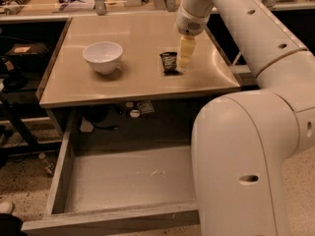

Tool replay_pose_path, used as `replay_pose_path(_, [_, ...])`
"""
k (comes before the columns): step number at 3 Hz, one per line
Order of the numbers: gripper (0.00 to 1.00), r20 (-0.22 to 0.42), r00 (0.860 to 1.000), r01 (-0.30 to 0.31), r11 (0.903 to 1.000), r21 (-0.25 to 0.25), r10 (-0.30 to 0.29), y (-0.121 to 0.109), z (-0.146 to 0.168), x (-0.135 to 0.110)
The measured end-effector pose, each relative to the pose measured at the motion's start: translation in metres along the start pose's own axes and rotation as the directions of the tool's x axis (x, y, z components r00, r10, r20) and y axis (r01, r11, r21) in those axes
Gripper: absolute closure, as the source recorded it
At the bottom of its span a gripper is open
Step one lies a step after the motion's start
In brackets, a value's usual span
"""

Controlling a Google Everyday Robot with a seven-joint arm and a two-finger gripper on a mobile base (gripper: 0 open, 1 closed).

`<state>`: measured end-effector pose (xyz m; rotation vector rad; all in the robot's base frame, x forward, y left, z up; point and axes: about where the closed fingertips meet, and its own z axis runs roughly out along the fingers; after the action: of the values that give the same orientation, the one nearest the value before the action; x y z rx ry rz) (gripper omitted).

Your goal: Place rxbar chocolate into top drawer

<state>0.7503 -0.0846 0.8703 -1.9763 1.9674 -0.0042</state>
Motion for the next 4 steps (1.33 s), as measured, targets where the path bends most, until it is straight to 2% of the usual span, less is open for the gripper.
replay_pose_path(3, [0.0,-0.02,1.0,0.022,0.9994,-0.027,-0.023,-0.021,0.035,0.0])
replay_pose_path(4, [0.0,-0.02,1.0,0.008,0.9992,-0.04,-0.009,-0.022,0.045,0.0])
